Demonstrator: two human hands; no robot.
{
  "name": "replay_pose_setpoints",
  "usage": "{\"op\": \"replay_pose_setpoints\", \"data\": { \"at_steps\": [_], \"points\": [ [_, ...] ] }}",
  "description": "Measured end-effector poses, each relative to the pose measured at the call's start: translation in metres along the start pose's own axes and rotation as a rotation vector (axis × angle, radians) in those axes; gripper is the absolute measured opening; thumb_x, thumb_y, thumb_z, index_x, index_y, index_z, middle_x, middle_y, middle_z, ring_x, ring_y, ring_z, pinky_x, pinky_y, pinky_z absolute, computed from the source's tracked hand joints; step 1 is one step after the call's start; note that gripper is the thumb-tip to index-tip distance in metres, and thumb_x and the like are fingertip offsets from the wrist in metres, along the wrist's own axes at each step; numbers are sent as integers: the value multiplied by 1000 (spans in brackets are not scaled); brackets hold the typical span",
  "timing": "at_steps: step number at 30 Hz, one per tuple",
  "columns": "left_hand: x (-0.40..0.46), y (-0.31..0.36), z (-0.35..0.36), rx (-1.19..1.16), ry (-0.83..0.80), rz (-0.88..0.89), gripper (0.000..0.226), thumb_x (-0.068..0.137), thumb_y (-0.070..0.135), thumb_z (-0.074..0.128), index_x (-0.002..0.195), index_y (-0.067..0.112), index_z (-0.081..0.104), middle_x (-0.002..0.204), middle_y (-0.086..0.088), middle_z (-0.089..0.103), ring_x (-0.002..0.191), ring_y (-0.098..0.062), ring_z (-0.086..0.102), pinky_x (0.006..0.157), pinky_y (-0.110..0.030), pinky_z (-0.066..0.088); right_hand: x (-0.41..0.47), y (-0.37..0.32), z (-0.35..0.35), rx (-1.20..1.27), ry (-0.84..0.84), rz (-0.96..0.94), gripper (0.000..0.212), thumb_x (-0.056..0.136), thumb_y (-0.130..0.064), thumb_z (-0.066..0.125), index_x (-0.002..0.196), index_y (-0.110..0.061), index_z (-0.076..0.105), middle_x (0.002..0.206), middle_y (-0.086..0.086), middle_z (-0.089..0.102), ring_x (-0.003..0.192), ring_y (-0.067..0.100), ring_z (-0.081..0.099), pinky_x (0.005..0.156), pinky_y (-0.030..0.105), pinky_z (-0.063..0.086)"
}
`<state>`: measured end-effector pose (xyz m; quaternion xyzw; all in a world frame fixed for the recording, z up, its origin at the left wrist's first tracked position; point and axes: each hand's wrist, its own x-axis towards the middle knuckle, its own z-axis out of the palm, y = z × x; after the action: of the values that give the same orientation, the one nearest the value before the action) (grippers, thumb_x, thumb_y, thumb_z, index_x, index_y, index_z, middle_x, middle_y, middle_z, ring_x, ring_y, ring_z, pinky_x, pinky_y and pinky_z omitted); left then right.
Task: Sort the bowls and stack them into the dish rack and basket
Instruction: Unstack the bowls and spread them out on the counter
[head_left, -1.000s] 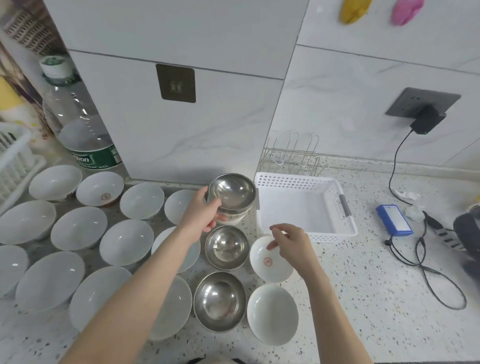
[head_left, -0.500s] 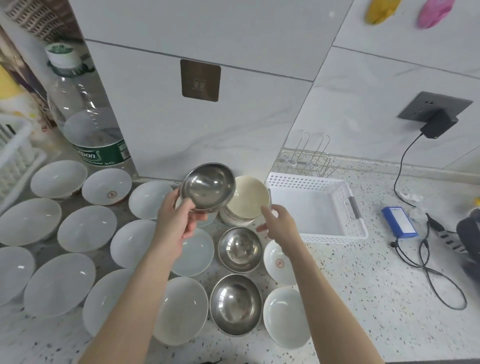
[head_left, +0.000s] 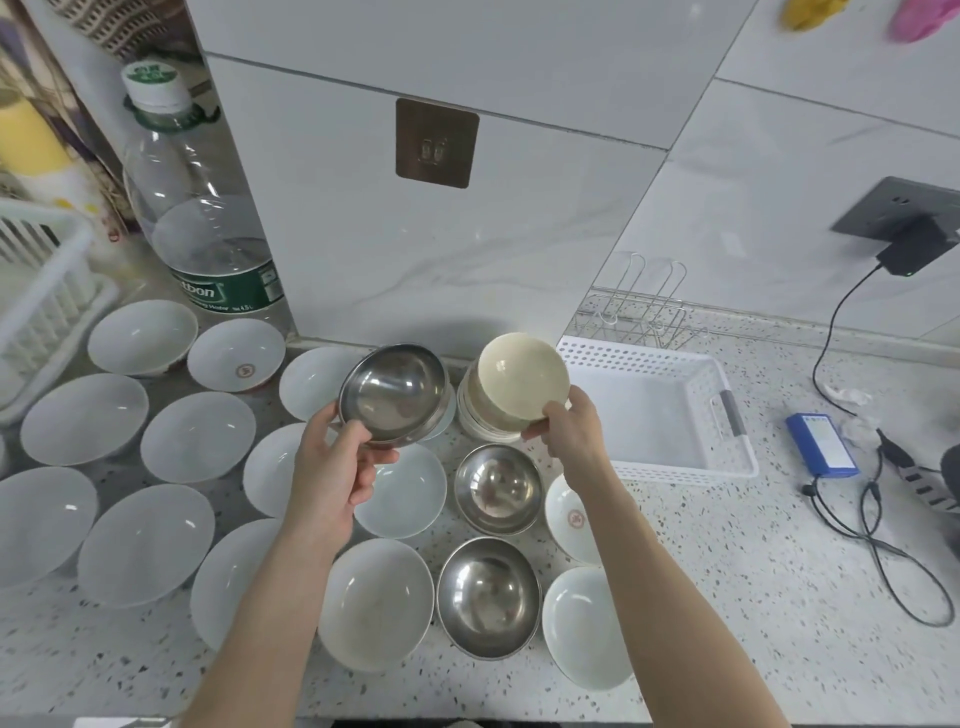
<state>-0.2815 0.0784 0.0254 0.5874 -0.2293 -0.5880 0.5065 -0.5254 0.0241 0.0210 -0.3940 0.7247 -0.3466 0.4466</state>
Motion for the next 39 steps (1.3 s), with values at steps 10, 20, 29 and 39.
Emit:
{"op": "replay_pose_setpoints", "data": {
  "at_steps": [10,20,29,39],
  "points": [
    [-32,-20,45,13,-24,28,37,91,4,49,126,17,56,68,-5,69,58,-15,59,32,-16,23,-26,15,-95,472,135,-41,20,88,0,40,97,-10,55,54,15,65,39,13,27,36,18,24],
    [-88,-75,139,23,-64,-20,38,93,5,52,127,21,57,75,-10,68,54,-11,61,32,-19,22,-55,130,-218,265,248,40,36,88,0,41,116,-14,59,49,16,63,38,13,33,36,19,27],
    [-112,-107,167,44,-5,-2,49,91,0,48,130,29,56,73,-11,70,56,-13,61,30,-18,24,-41,179,-224,69,38,124,47,89,-2,42,128,-24,52,62,15,70,39,0,52,52,26,40],
    [-119,-122,166,101,52,-3,53,91,-2,47,142,15,46,76,-22,67,54,-14,63,30,-17,25,-28,186,-211,40,-57,67,52,87,-3,43,135,-24,49,69,12,72,50,1,63,57,28,43]
  ]
}}
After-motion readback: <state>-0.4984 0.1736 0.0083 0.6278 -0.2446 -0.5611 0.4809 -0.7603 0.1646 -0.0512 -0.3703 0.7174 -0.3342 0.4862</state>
